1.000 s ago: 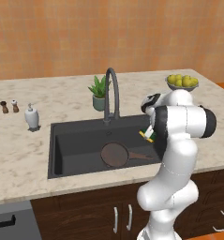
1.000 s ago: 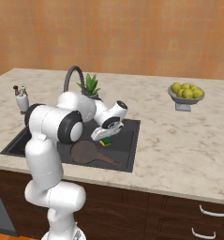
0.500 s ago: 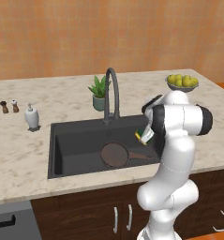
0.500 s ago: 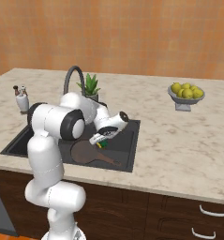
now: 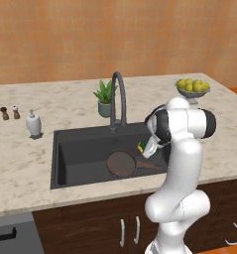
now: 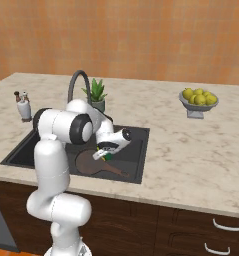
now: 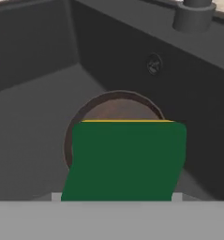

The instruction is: Pick the pan and sponge and place them into the sink. Then turn on the water.

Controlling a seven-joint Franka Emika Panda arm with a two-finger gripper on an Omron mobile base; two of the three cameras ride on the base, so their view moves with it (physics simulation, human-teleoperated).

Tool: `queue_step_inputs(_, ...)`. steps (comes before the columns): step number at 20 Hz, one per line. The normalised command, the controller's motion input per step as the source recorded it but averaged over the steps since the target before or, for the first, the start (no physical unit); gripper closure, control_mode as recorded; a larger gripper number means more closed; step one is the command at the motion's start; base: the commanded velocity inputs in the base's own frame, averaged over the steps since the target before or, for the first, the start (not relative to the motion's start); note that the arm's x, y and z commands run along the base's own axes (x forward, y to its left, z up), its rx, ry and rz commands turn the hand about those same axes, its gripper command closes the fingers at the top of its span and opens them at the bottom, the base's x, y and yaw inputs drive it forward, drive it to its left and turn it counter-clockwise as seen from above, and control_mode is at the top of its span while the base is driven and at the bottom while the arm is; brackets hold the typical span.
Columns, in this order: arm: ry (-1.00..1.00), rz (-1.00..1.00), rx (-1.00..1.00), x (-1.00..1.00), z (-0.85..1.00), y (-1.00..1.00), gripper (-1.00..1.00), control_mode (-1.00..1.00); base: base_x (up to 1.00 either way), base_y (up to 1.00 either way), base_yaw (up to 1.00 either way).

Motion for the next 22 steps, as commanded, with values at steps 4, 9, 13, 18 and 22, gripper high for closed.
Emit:
queue_step_inputs(4,-0.02,0.0,0.0,-0.26,-0.03,0.04,1.0,-1.0,0.0,0.0,0.0)
queue_step_inputs(9,0.0,0.0,0.0,-0.08,-0.07,0.27,1.0,-1.0,0.0,0.0,0.0)
queue_step_inputs(13,-0.03,0.0,0.0,0.01,-0.2,0.22,1.0,-1.0,0.0,0.0,0.0)
queue_step_inputs(18,-0.07,-0.02,0.0,0.16,-0.41,0.0,1.0,-1.0,0.0,0.0,0.0)
queue_step_inputs(22,-0.05,-0.03,0.0,0.26,-0.4,0.0,1.0,-1.0,0.0,0.0,0.0)
